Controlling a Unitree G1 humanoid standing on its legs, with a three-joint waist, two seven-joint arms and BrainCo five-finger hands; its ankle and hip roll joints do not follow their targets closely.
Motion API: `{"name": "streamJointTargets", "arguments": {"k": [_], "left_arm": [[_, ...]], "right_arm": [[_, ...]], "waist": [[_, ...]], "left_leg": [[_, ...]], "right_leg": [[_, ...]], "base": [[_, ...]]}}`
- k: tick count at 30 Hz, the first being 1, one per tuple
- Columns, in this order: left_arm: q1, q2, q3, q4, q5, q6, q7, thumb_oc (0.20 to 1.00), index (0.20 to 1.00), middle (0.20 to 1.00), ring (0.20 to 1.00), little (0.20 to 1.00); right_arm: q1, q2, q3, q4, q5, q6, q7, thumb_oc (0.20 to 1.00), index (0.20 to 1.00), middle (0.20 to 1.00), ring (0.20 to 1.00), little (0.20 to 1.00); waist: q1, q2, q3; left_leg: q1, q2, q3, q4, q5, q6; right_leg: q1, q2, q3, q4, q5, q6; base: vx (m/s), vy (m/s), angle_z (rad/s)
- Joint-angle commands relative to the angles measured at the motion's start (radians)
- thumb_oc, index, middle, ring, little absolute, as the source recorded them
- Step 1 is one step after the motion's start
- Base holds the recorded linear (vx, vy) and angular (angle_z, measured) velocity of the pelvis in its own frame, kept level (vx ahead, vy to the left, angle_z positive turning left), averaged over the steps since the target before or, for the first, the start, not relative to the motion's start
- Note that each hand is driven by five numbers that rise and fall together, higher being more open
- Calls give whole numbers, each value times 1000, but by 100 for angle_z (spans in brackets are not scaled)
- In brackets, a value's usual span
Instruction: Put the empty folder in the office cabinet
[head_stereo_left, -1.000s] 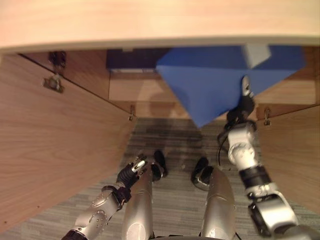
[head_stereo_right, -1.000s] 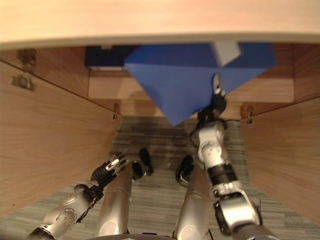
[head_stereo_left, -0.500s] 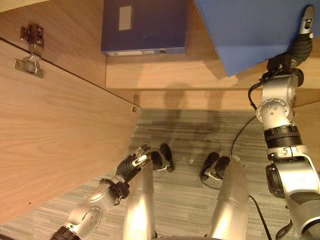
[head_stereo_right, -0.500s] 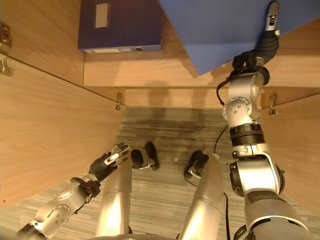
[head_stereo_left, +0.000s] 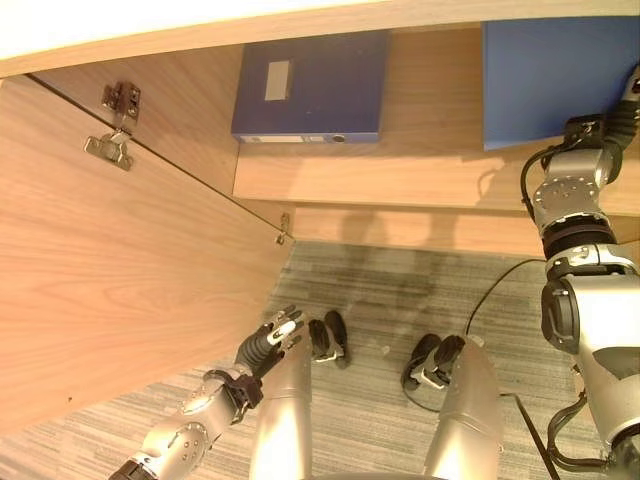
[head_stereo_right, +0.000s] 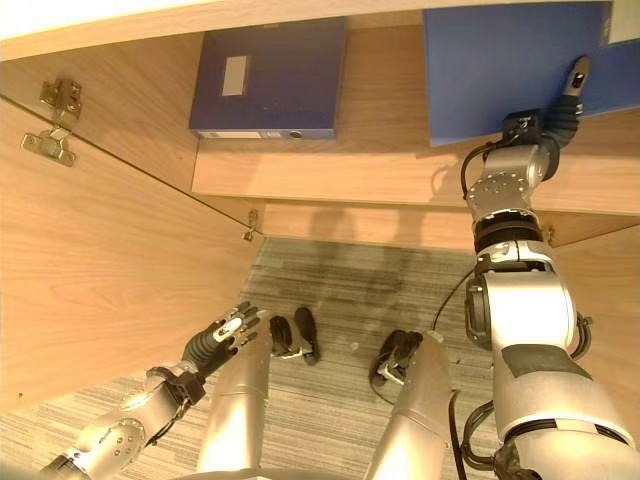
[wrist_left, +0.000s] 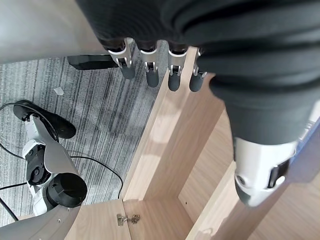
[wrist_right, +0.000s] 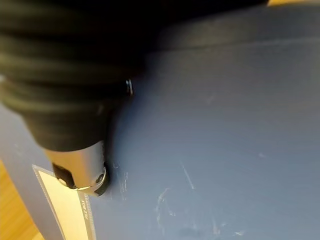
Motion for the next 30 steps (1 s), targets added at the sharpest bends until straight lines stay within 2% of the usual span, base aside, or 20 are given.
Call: {"name": "streamJointTargets", "arguments": {"k": [1, 3, 9, 11, 14, 19, 25, 26, 27, 30], "left_arm": [[2, 41, -7, -53, -29, -53, 26, 1000, 1000, 1000, 1000, 1000], [5, 65, -18, -58, -29, -59, 49, 1000, 1000, 1000, 1000, 1000], [10, 94, -32, -67, -31, -64, 73, 1000, 1000, 1000, 1000, 1000], [13, 118, -40, -69, -30, -64, 81, 1000, 1000, 1000, 1000, 1000], [7, 134, -49, -65, -30, -64, 95, 1000, 1000, 1000, 1000, 1000], [-3, 150, -56, -76, -33, -66, 101, 1000, 1000, 1000, 1000, 1000], [6, 165, -58, -76, -46, -71, 99, 1000, 1000, 1000, 1000, 1000], [6, 165, -58, -76, -46, -72, 99, 1000, 1000, 1000, 1000, 1000], [10, 167, -58, -74, -49, -70, 96, 1000, 1000, 1000, 1000, 1000], [13, 169, -58, -72, -51, -69, 94, 1000, 1000, 1000, 1000, 1000]], "right_arm": [[-81, -15, 36, -135, -28, -24, -25, 200, 200, 200, 200, 200], [-141, -6, 42, -83, -33, -13, -89, 200, 200, 200, 200, 200], [-226, 18, 87, -67, -46, 6, -143, 200, 200, 200, 200, 200], [-270, 13, 118, -22, -50, 31, -170, 200, 200, 200, 200, 200], [-302, 20, 134, 34, -39, 65, -186, 200, 200, 200, 200, 200], [-323, 27, 150, 47, -42, 76, -197, 200, 200, 200, 200, 200], [-334, -3, 174, 34, -59, 75, -191, 200, 200, 200, 200, 200], [-335, -4, 174, 34, -59, 76, -190, 536, 536, 536, 536, 536], [-331, -12, 189, 15, -68, 76, -176, 1000, 1000, 1000, 1000, 1000], [-324, -8, 195, -6, -75, 64, -169, 1000, 1000, 1000, 1000, 1000]], "waist": [[6, -10, 18], [13, -11, 14], [21, -15, 17], [23, -12, 19], [20, -8, 23], [18, -4, 28], [24, 0, 29], [24, 1, 29], [26, 1, 30], [27, 2, 31]], "left_leg": [[56, 21, -76, -49, -67, -55], [57, 23, -75, -55, -68, -57], [58, 22, -78, -61, -67, -58], [56, 22, -80, -59, -68, -56], [51, 24, -80, -59, -68, -57], [51, 24, -79, -65, -65, -60], [47, 23, -80, -66, -61, -62], [47, 23, -81, -66, -61, -62], [46, 23, -80, -68, -58, -63], [47, 22, -80, -71, -56, -63]], "right_leg": [[89, 2, 35, -135, 1, 50], [96, 1, 31, -142, 2, 55], [104, 2, 25, -151, 7, 57], [107, 2, 25, -153, 6, 57], [105, 3, 24, -155, 8, 59], [108, 4, 20, -163, 12, 62], [106, 3, 15, -165, 17, 69], [105, 3, 15, -165, 17, 69], [106, 4, 14, -166, 17, 70], [107, 4, 13, -167, 18, 71]], "base": [[0, 0, 0], [0, 0, 0], [0, 0, 0], [0, 0, 0], [0, 0, 0], [0, 0, 0], [0, 0, 0], [0, 0, 0], [0, 0, 0], [0, 0, 0]]}}
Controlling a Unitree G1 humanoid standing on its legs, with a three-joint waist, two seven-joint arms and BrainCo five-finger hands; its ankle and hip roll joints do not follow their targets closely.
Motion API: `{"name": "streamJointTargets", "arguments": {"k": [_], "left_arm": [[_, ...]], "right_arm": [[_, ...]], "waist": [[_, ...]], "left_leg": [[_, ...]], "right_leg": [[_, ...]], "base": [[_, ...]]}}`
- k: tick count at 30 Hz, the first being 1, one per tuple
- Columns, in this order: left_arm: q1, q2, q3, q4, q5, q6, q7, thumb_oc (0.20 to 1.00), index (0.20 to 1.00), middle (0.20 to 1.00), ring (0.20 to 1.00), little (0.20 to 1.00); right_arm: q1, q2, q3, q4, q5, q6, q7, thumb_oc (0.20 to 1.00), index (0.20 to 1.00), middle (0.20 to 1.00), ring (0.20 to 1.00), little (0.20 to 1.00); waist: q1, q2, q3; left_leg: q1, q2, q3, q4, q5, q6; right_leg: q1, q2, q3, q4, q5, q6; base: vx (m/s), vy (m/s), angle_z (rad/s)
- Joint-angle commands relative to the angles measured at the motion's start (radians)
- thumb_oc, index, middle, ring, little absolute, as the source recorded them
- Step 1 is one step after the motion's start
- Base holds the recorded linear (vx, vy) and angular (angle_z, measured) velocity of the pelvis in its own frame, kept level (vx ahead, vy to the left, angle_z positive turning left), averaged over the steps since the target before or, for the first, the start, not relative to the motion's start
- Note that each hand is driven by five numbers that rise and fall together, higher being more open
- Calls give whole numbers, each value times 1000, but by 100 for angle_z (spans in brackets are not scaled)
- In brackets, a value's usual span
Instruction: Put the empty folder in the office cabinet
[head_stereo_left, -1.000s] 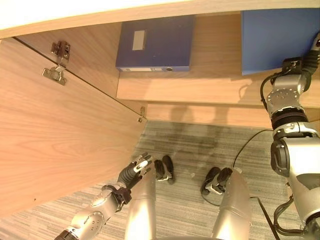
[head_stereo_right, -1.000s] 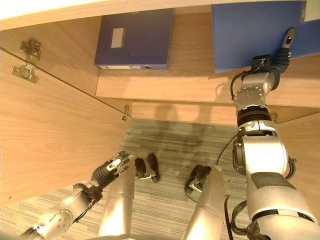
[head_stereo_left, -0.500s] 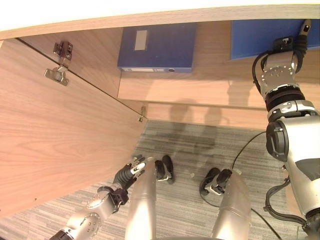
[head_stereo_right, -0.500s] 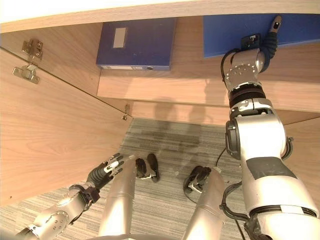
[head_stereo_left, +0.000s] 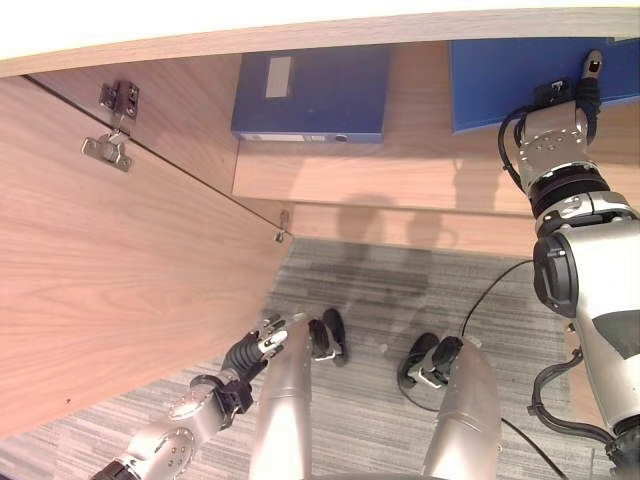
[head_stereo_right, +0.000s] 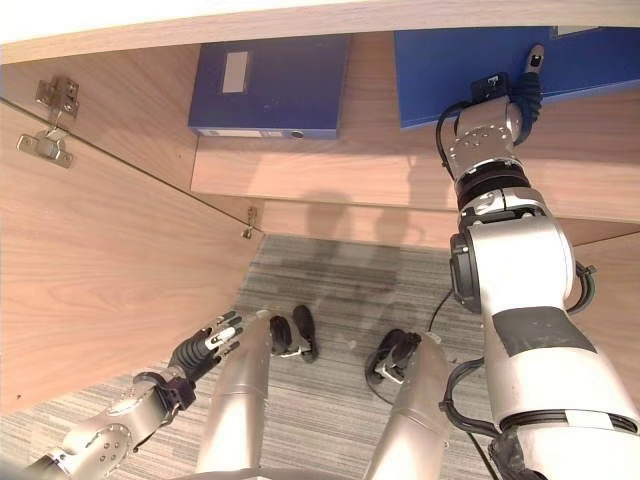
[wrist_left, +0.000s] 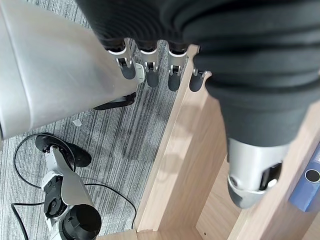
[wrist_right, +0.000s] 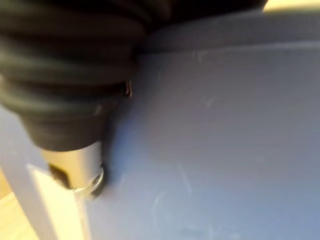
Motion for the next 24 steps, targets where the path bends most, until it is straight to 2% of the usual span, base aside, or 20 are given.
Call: {"name": "streamJointTargets", "arguments": {"k": [1, 9, 14, 24], "left_arm": [[15, 60, 18, -68, -29, -39, -8, 1000, 1000, 1000, 1000, 1000], [5, 47, 17, -48, -40, -42, -12, 1000, 1000, 1000, 1000, 1000], [2, 29, 19, -36, -45, -46, -5, 1000, 1000, 1000, 1000, 1000], [10, 30, 21, -24, -56, -49, -3, 1000, 1000, 1000, 1000, 1000]], "right_arm": [[-117, -54, 74, -118, -64, -45, 54, 1000, 1000, 1000, 1000, 1000], [-63, 12, 34, -170, -50, -93, 71, 1000, 1000, 1000, 1000, 1000], [-30, 69, -4, -156, -43, -92, 71, 1000, 1000, 1000, 1000, 1000], [-12, 93, -17, -122, -34, -74, 84, 1000, 1000, 1000, 1000, 1000]], "waist": [[26, 0, 22], [37, 9, 26], [47, 19, 32], [57, 27, 36]], "left_leg": [[56, 22, -68, -55, -60, -56], [57, 20, -65, -59, -54, -58], [53, 18, -67, -58, -51, -56], [36, 13, -71, -52, -51, -51]], "right_leg": [[100, 0, 33, -144, 18, 69], [100, -4, 34, -145, 21, 72], [95, -4, 35, -145, 23, 72], [82, -9, 33, -140, 27, 76]], "base": [[0, 0, 0], [0, 0, 0], [0, 0, 0], [0, 0, 0]]}}
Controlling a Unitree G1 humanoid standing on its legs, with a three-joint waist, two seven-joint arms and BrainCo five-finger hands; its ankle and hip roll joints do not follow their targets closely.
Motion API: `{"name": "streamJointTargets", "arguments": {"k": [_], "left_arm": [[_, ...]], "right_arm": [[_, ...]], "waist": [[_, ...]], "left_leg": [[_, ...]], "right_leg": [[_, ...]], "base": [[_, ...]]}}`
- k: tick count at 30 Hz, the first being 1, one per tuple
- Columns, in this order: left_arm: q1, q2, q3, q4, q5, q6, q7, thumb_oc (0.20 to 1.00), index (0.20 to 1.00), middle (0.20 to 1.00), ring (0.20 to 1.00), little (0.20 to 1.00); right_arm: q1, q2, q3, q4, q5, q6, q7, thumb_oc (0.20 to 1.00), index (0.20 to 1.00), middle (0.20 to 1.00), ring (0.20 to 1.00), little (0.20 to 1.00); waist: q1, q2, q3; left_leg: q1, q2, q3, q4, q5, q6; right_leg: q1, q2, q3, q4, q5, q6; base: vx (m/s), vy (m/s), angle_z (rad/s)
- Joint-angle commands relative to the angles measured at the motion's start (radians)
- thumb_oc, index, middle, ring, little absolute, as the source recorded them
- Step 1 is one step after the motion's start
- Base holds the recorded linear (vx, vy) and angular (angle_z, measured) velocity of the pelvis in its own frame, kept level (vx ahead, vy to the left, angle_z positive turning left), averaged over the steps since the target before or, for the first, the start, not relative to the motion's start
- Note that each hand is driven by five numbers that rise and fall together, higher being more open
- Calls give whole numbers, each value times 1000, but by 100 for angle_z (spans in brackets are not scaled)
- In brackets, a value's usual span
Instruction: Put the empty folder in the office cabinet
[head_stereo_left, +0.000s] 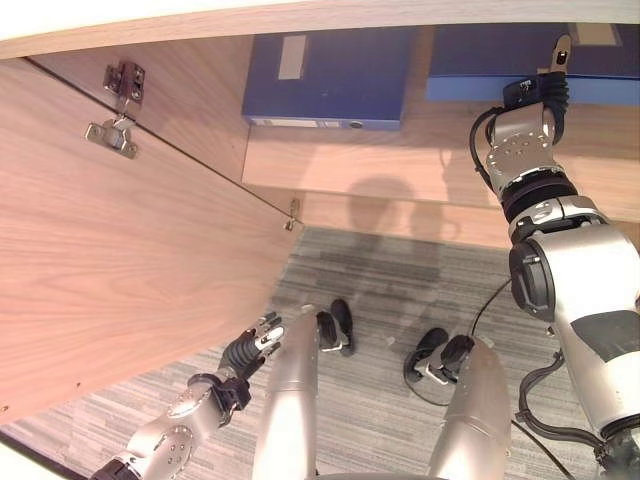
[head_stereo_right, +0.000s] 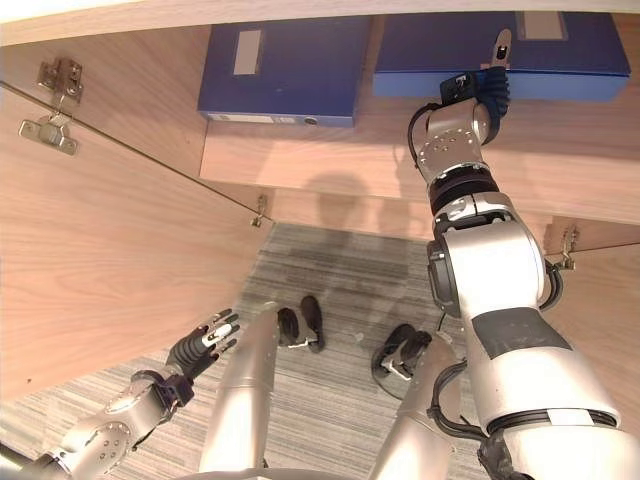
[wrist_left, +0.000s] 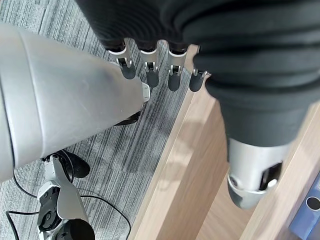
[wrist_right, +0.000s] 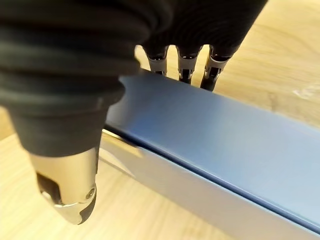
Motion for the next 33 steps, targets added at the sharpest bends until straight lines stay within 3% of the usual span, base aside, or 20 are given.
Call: {"name": "streamJointTargets", "arguments": {"k": [1, 6, 15, 20, 22, 33], "left_arm": [[17, 31, 19, -45, -19, -29, -2, 1000, 1000, 1000, 1000, 1000], [17, 28, 18, -40, -21, -32, -2, 1000, 1000, 1000, 1000, 1000], [35, 22, 32, -19, -15, -22, -4, 1000, 1000, 1000, 1000, 1000], [58, 53, 48, -36, -10, -10, -17, 1000, 1000, 1000, 1000, 1000], [70, 59, 57, -40, -10, -5, -21, 1000, 1000, 1000, 1000, 1000], [87, 41, 80, -33, -22, 12, -23, 1000, 1000, 1000, 1000, 1000]], "right_arm": [[-26, 0, 5, -67, -17, -24, 40, 1000, 1000, 1000, 1000, 1000], [-21, -10, 0, -76, -9, -30, 44, 1000, 1000, 1000, 1000, 1000], [6, -104, 4, -103, -6, -37, 45, 1000, 1000, 1000, 1000, 1000], [-20, -183, 189, -13, -187, 147, 92, 1000, 1000, 1000, 1000, 1000], [-21, -193, 217, 1, -187, 163, 119, 1000, 1000, 1000, 1000, 1000], [1, -144, 200, -101, -58, 92, 179, 1000, 1000, 1000, 1000, 1000]], "waist": [[8, 9, 0], [9, 10, 1], [-2, 5, -5], [-34, -12, 4], [-41, -17, 3], [-56, -21, 11]], "left_leg": [[35, 14, -70, -47, -54, -48], [31, 11, -68, -48, -51, -48], [34, 6, -59, -67, -45, -48], [29, 15, -48, -71, -42, -46], [26, 17, -46, -73, -41, -47], [33, 24, -33, -75, -47, -49]], "right_leg": [[81, -10, 37, -137, 29, 78], [80, -13, 35, -139, 31, 81], [76, -19, 41, -145, 35, 86], [61, -9, 47, -153, 47, 79], [58, -6, 47, -159, 52, 78], [54, 7, 49, -172, 59, 79]], "base": [[0, 0, 0], [0, 0, 0], [9, 12, 4], [-1, 3, 1], [0, 6, -2], [2, 8, -6]]}}
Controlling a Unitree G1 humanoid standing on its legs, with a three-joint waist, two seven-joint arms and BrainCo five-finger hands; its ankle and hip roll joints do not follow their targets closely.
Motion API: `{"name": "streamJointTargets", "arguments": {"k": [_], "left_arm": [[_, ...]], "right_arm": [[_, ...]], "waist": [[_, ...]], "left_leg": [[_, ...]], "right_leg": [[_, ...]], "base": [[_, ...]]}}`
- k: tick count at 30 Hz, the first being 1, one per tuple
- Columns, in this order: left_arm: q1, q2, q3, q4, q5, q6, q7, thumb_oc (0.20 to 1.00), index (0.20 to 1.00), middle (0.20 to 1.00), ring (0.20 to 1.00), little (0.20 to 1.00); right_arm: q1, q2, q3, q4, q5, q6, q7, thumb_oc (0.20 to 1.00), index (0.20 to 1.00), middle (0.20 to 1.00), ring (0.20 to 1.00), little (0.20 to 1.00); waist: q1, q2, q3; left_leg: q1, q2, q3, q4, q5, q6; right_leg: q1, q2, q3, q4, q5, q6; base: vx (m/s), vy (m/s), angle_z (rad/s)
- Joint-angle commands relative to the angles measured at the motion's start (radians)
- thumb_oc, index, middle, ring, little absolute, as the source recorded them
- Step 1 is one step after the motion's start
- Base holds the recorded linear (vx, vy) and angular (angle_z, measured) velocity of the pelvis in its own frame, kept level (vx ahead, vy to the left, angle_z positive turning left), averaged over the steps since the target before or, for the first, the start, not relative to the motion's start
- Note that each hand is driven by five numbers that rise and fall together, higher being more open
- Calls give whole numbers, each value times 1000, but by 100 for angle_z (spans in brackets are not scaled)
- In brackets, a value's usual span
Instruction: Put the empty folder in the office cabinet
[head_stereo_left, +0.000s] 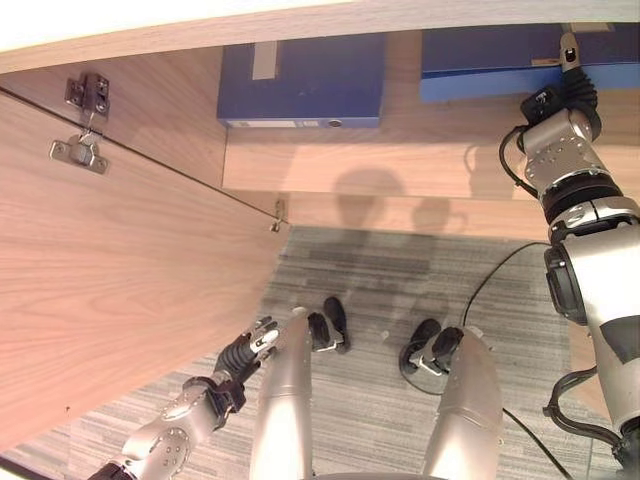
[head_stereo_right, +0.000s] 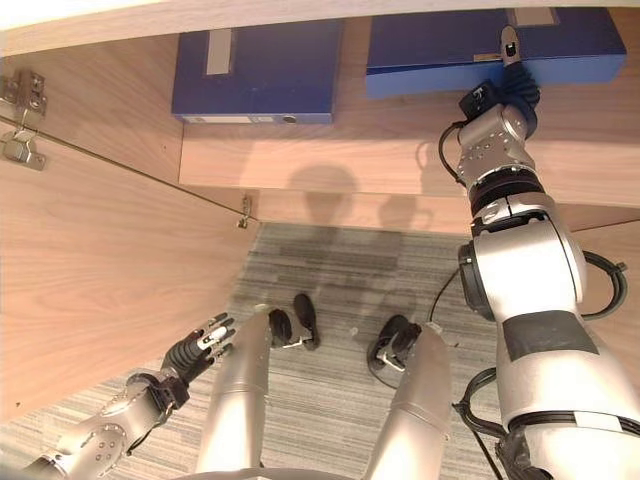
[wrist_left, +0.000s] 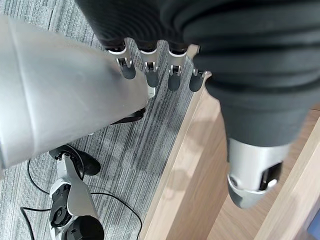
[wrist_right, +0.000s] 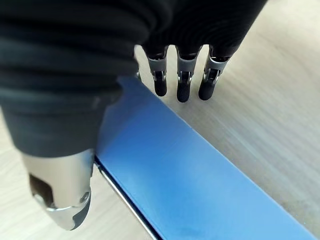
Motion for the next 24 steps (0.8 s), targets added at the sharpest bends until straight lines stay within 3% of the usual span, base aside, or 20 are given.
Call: {"name": "streamJointTargets", "arguments": {"k": [1, 10, 13, 18, 24], "left_arm": [[67, 35, 39, -50, -20, -12, -1, 1000, 1000, 1000, 1000, 1000], [85, -20, 83, -37, -17, -21, 15, 1000, 1000, 1000, 1000, 1000], [87, -26, 88, -38, -15, -23, 17, 1000, 1000, 1000, 1000, 1000], [84, -65, 106, -34, 6, -33, 31, 1000, 1000, 1000, 1000, 1000], [72, -65, 99, -32, 7, -37, 50, 1000, 1000, 1000, 1000, 1000]], "right_arm": [[-7, 9, -4, -158, 35, -99, 46, 1000, 1000, 1000, 1000, 1000], [139, 85, -34, -669, -28, -243, 38, 1000, 1000, 1000, 1000, 1000], [174, 100, -53, -751, -49, -267, 29, 1000, 1000, 1000, 1000, 1000], [278, 182, -156, -992, -132, -361, -13, 1000, 1000, 1000, 1000, 1000], [286, 211, -147, -989, -172, -333, -85, 1000, 1000, 1000, 1000, 1000]], "waist": [[24, -18, 8], [14, -21, 21], [15, -20, 21], [12, -13, 30], [15, -10, 32]], "left_leg": [[43, 28, -40, -52, -51, -55], [48, 29, -34, -61, -46, -55], [48, 28, -34, -59, -46, -54], [45, 27, -33, -50, -53, -49], [40, 28, -33, -39, -58, -44]], "right_leg": [[66, 0, 46, -136, 41, 63], [67, 2, 45, -141, 46, 61], [66, 0, 46, -137, 47, 62], [60, -8, 52, -126, 42, 62], [56, -14, 58, -115, 39, 59]], "base": [[0, 10, -7], [0, 2, -2], [0, 0, 0], [0, 0, 0], [0, 0, 0]]}}
